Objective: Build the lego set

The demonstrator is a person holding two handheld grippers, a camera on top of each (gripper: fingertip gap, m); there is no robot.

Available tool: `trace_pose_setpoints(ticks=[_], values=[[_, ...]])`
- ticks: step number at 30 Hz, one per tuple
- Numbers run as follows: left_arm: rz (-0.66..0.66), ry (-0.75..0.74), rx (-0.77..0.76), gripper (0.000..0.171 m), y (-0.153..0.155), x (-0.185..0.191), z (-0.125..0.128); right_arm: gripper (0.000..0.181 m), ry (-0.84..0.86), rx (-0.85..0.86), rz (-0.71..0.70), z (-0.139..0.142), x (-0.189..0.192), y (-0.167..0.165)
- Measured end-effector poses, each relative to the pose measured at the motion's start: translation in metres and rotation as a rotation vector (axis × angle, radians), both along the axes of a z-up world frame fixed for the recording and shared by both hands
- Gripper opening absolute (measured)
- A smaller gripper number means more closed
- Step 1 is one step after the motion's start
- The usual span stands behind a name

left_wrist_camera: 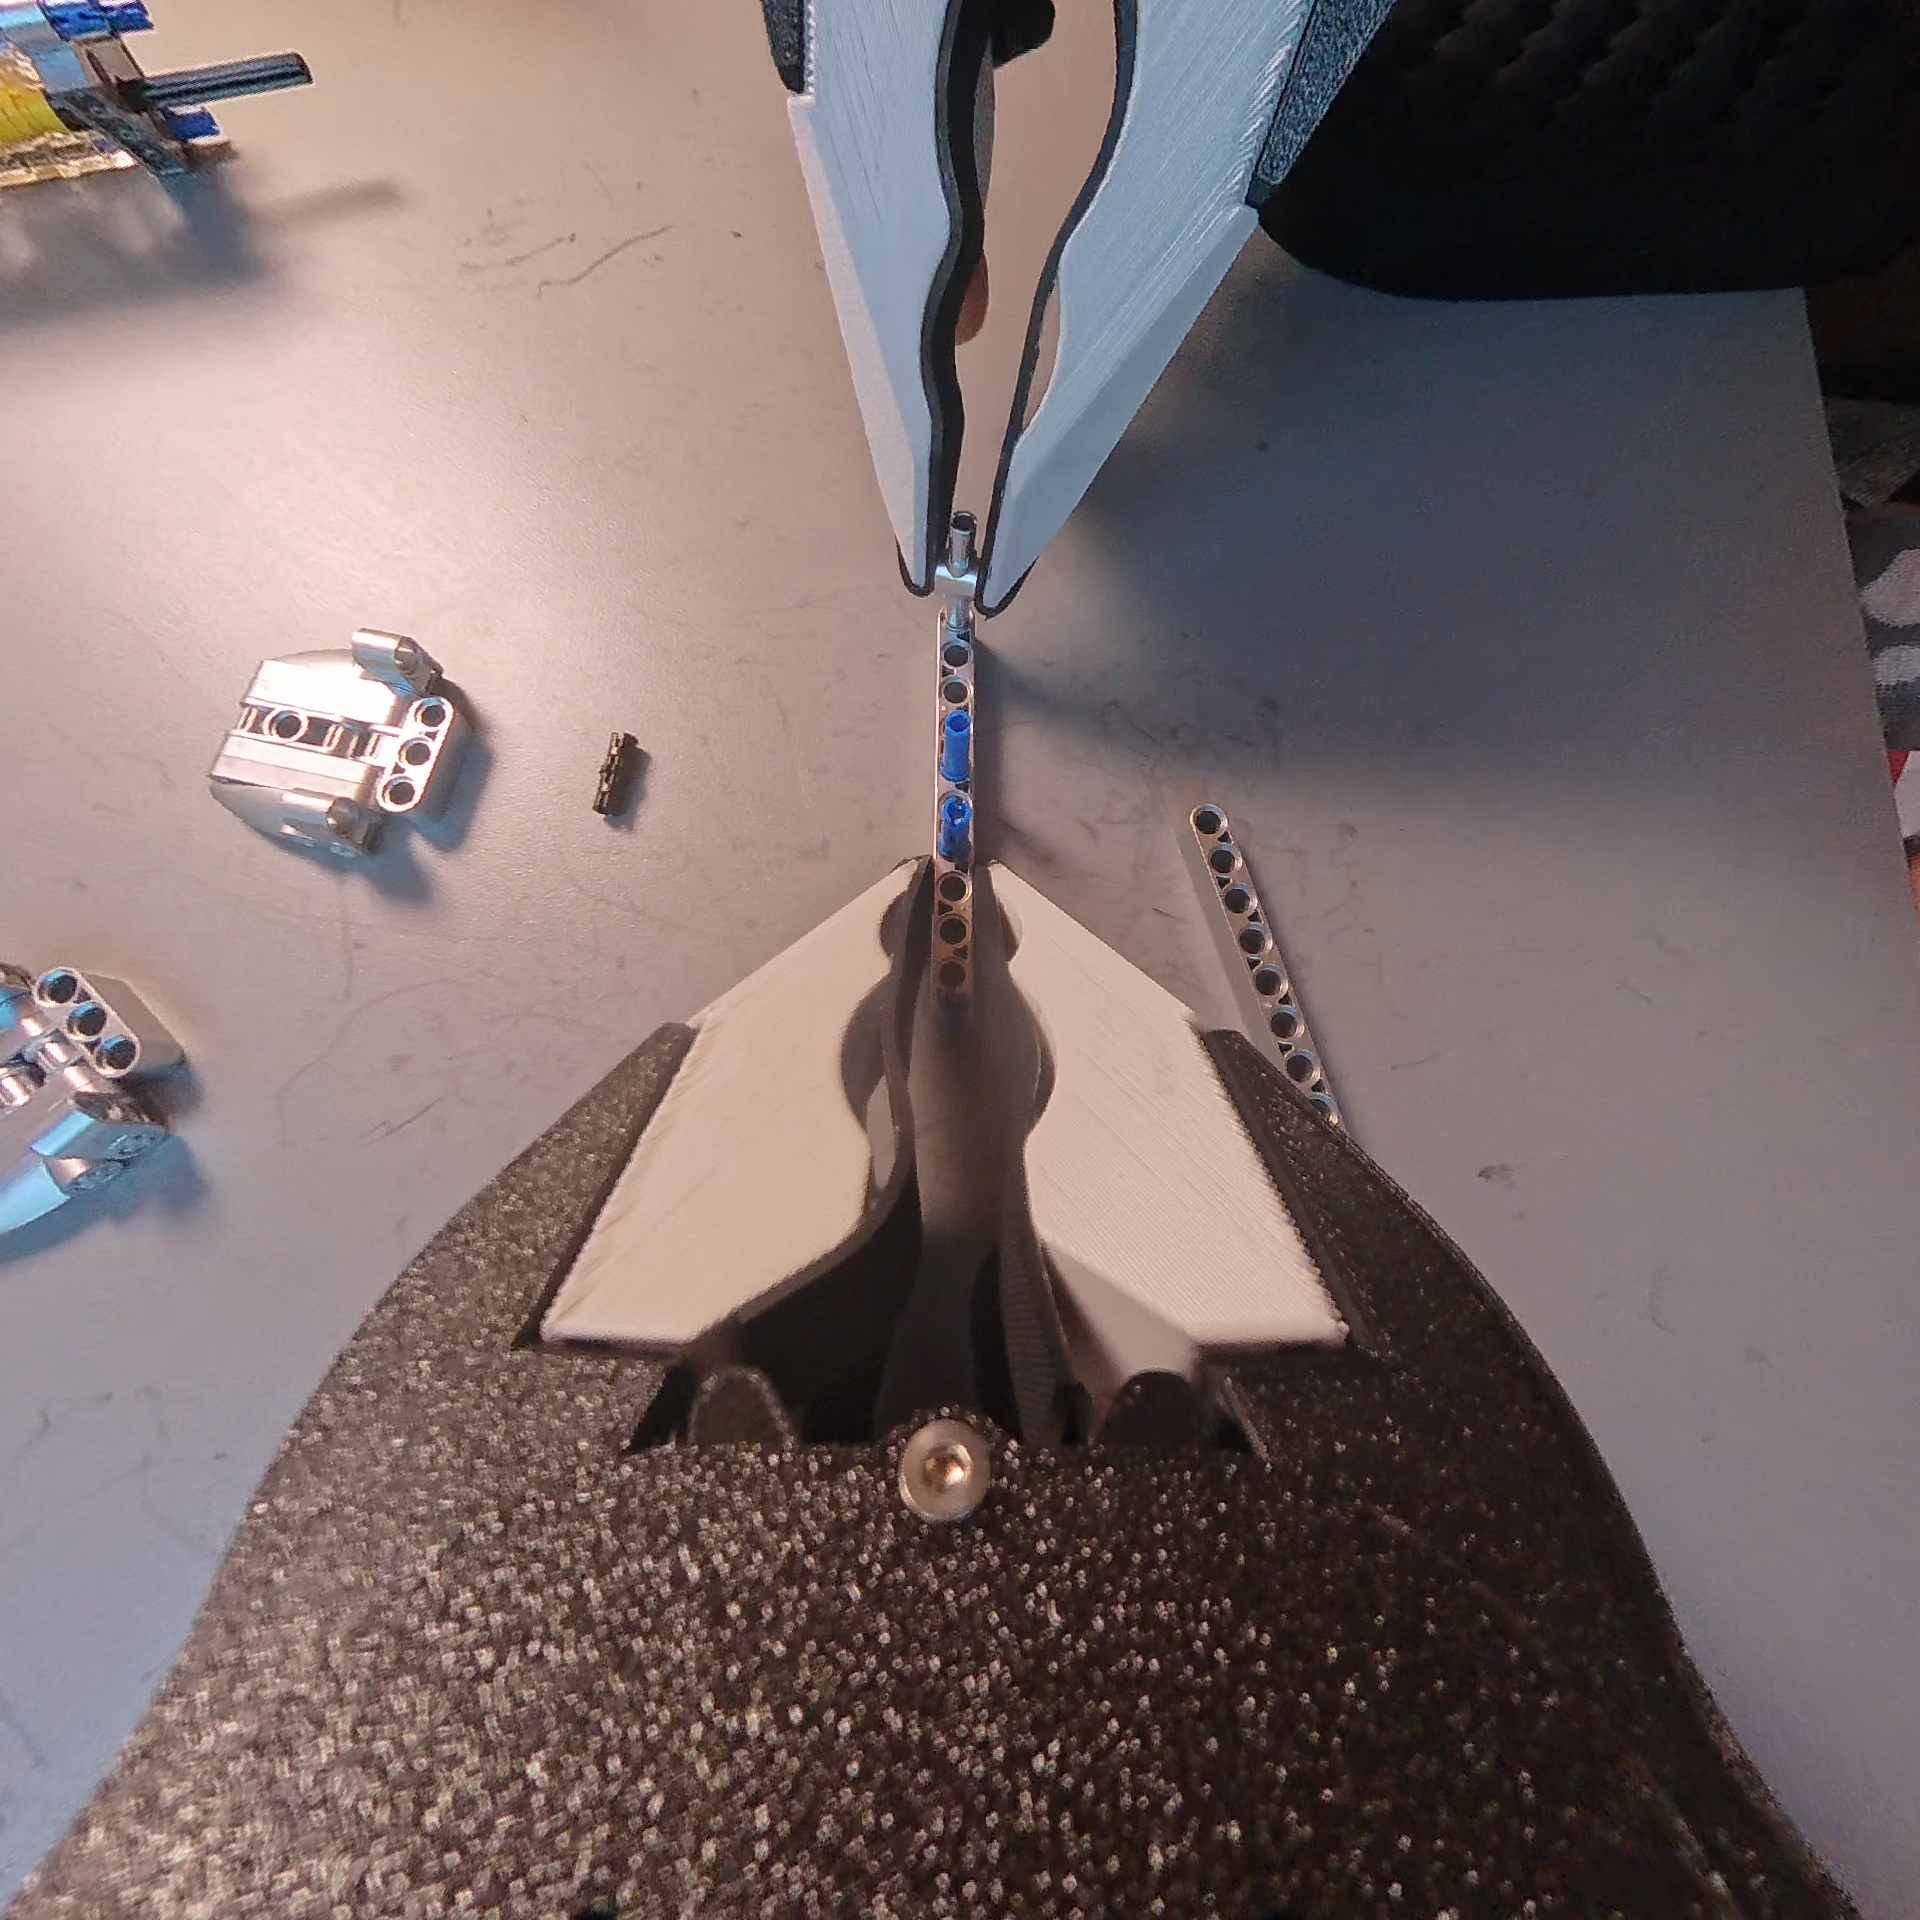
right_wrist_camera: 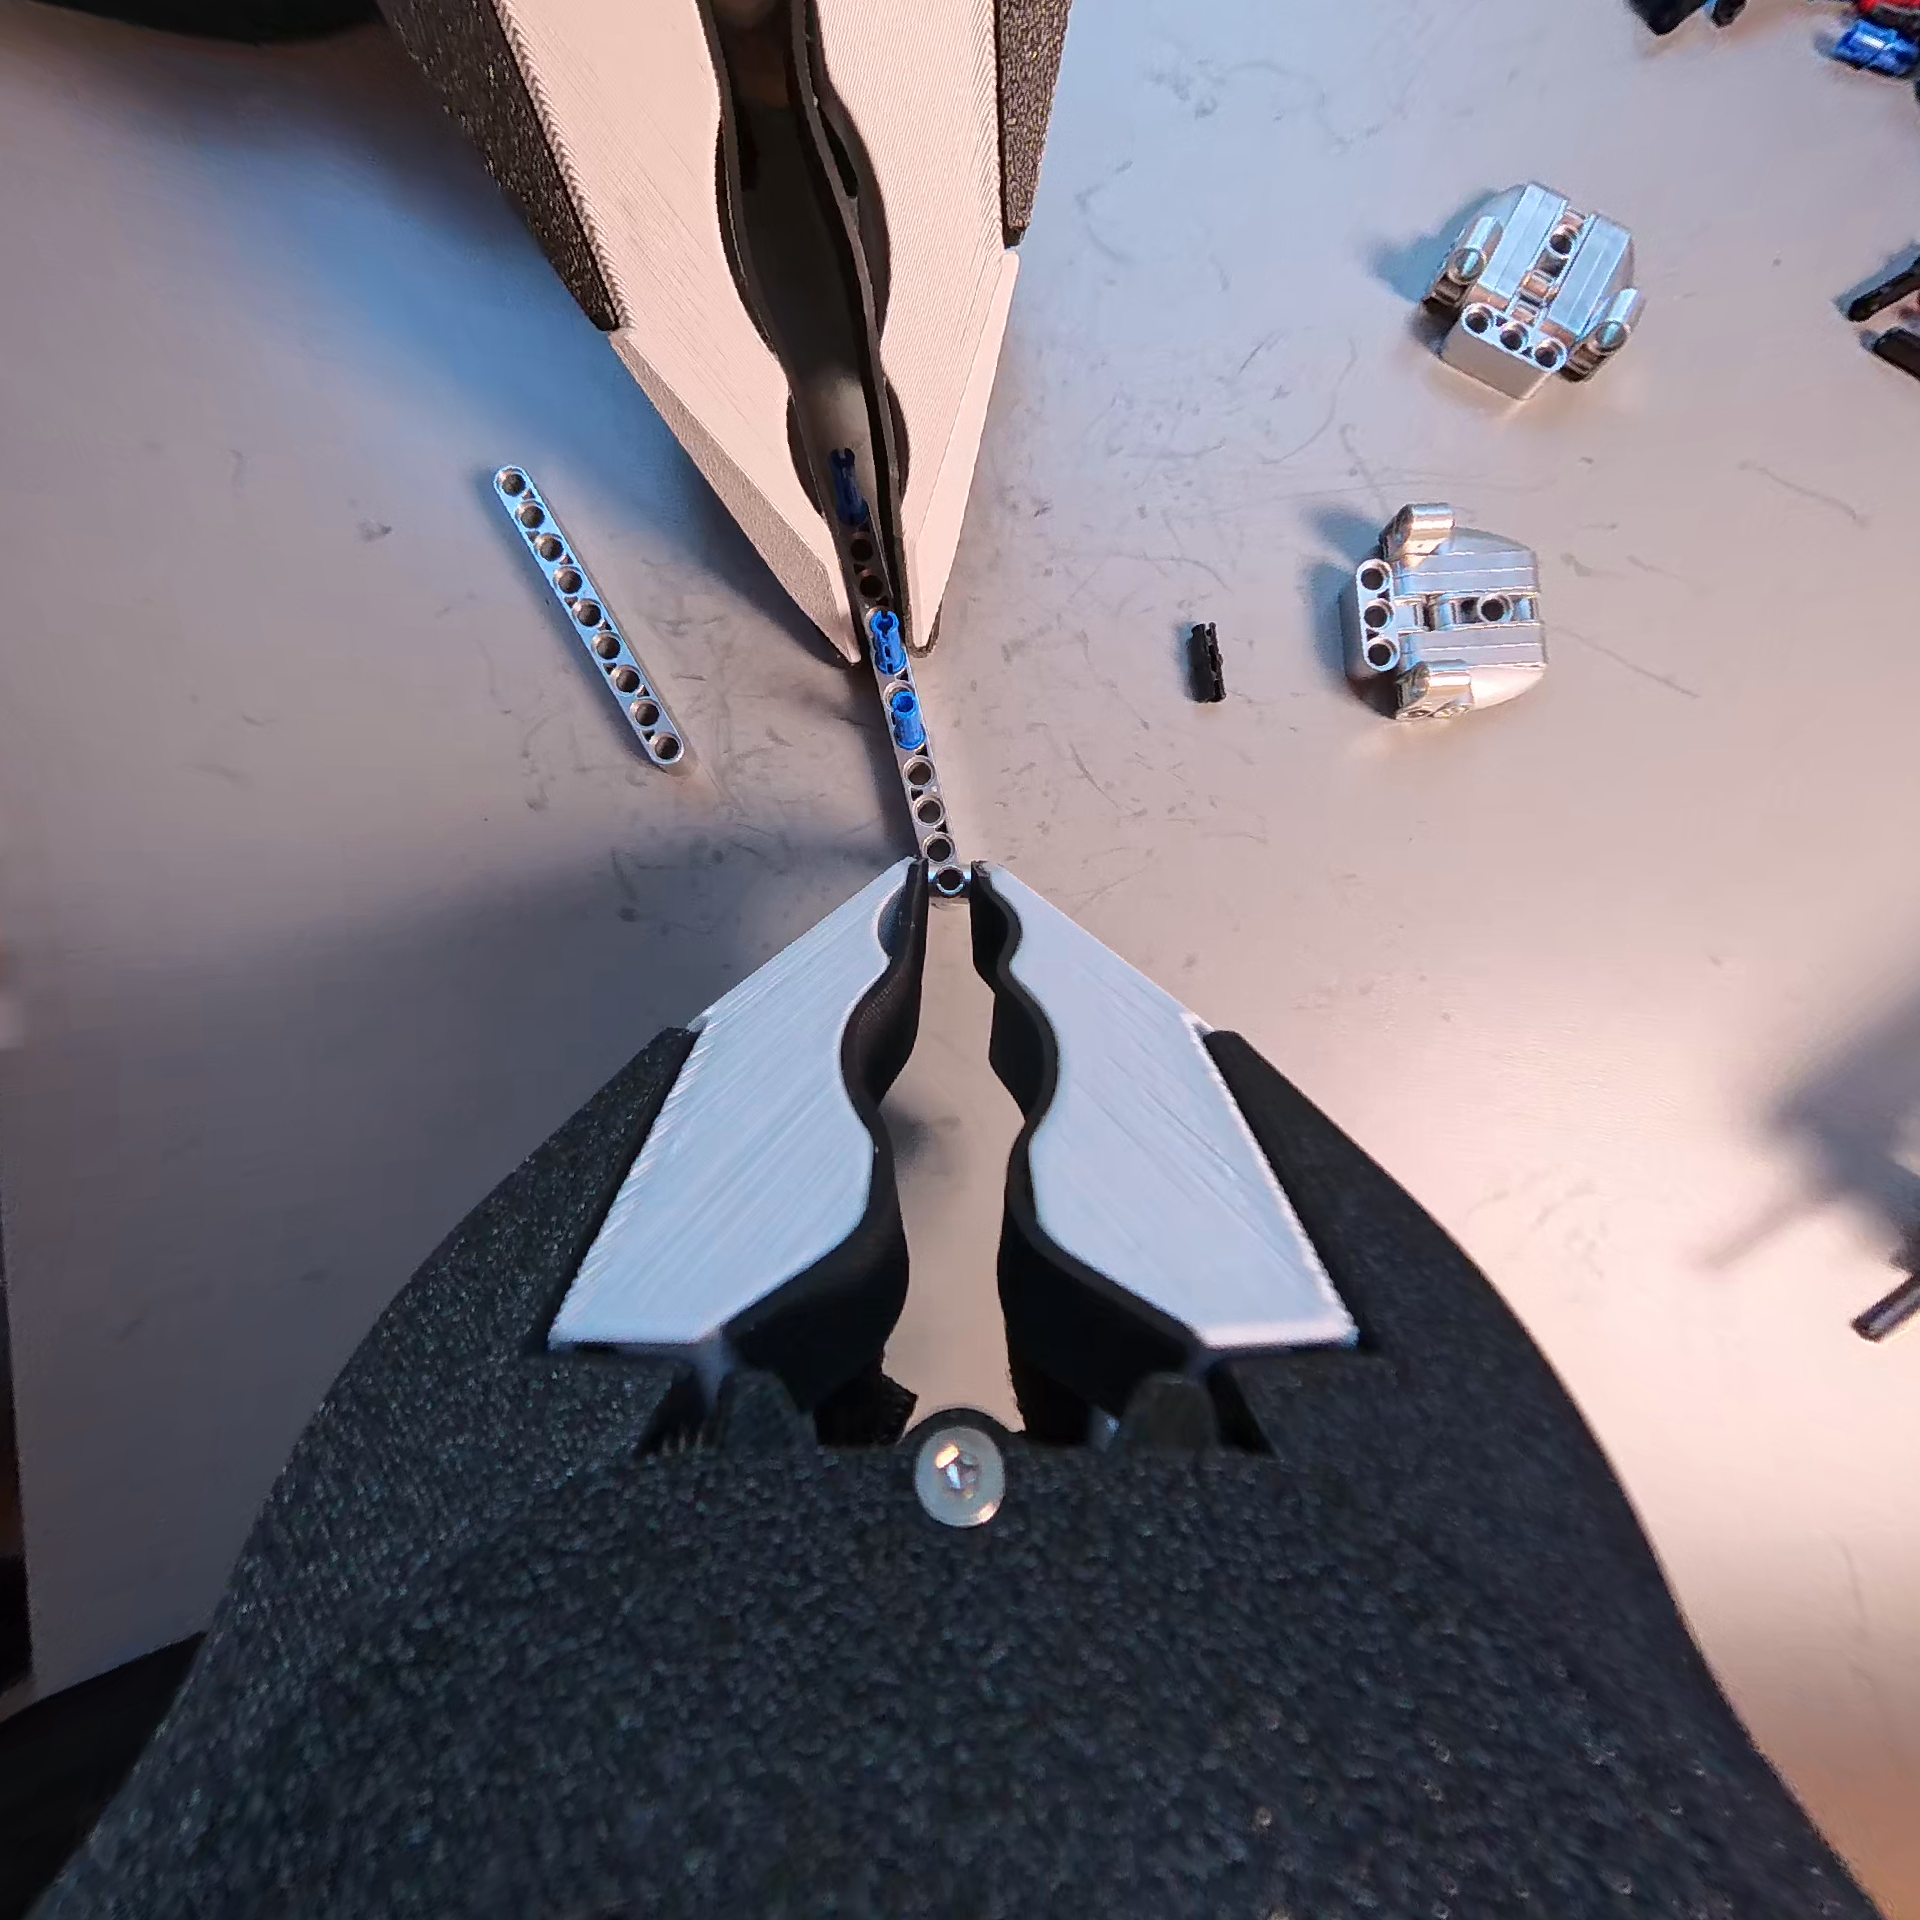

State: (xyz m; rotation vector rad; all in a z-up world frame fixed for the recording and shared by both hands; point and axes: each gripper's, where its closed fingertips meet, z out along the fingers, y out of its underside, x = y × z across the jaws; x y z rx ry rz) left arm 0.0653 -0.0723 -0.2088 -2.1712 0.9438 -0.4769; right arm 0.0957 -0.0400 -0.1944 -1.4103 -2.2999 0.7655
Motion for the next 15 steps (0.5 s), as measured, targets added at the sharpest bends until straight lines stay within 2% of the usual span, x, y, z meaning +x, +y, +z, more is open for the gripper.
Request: trace_pose_setpoints(ticks=[6,15], values=[[0.003,-0.004,-0.004,0.005,0.0001,-0.0001,0.0001,0.006,0.031,0.046,0.002,-0.0009,-0.0001,0.0027],[0.007,-0.001,-0.006,0.005,-0.0001,-0.0004,0.0003,0.005,-0.034,0.169,0.078,-0.005,0.0041,0.0062]])
